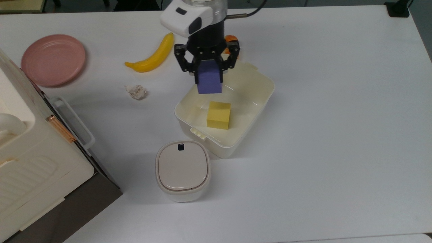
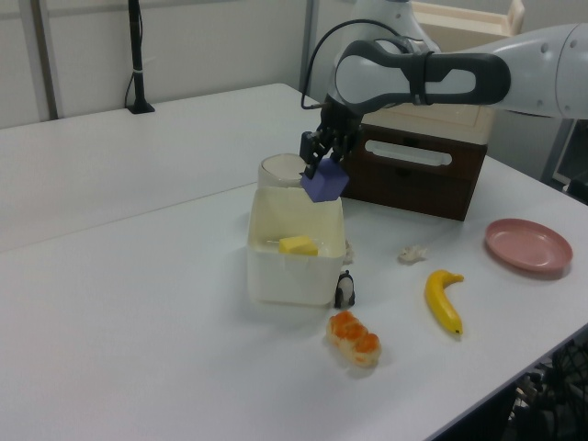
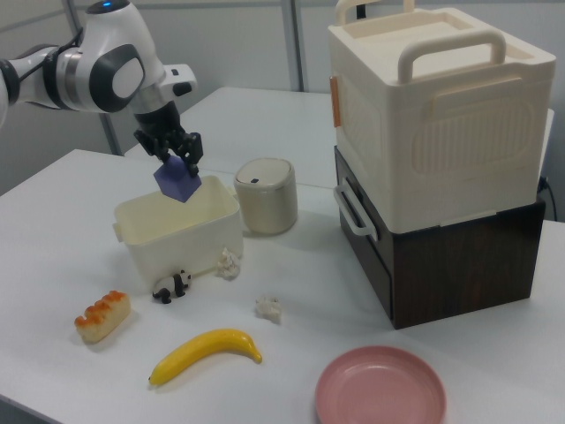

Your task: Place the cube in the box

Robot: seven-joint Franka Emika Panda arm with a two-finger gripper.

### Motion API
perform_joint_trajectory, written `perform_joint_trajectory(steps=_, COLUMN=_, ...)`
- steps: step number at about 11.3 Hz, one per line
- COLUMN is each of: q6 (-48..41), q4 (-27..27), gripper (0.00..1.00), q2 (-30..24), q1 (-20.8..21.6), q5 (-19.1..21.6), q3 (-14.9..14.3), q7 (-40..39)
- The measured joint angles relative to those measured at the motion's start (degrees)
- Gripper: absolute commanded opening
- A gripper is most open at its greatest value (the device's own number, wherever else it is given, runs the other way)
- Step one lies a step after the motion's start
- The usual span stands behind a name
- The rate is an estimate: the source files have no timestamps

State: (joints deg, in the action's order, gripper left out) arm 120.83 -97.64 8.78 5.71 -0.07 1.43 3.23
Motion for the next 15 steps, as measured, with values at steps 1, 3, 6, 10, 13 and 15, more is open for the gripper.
perform_joint_trajectory(steps=1, q6=-0.16, q4=-0.17, gripper=1.0, q2=0.04, q1=0.3, q5=0.0, q3=0.5, q7=1.61)
perform_joint_trajectory(steps=3, q6=-0.34, q4=-0.31, gripper=1.0, q2=0.35, q1=0.55, q5=0.0, q3=0.89, q7=2.82)
perform_joint_trajectory(steps=6, q6=-0.35, q4=-0.32, gripper=1.0, q2=0.49, q1=0.54, q5=0.0, q3=0.9, q7=2.91)
perform_joint_trajectory(steps=10, q6=-5.2, q4=0.2, gripper=1.0, q2=-0.35, q1=0.27, q5=-0.01, q3=0.89, q7=4.4)
perform_joint_trajectory(steps=13, q6=-16.86, q4=3.94, gripper=1.0, q2=-3.42, q1=-1.38, q5=-0.06, q3=0.38, q7=4.53)
perform_joint_trajectory(steps=15, q6=-23.11, q4=7.79, gripper=1.0, q2=-5.03, q1=-4.3, q5=-0.06, q3=-0.1, q7=4.53)
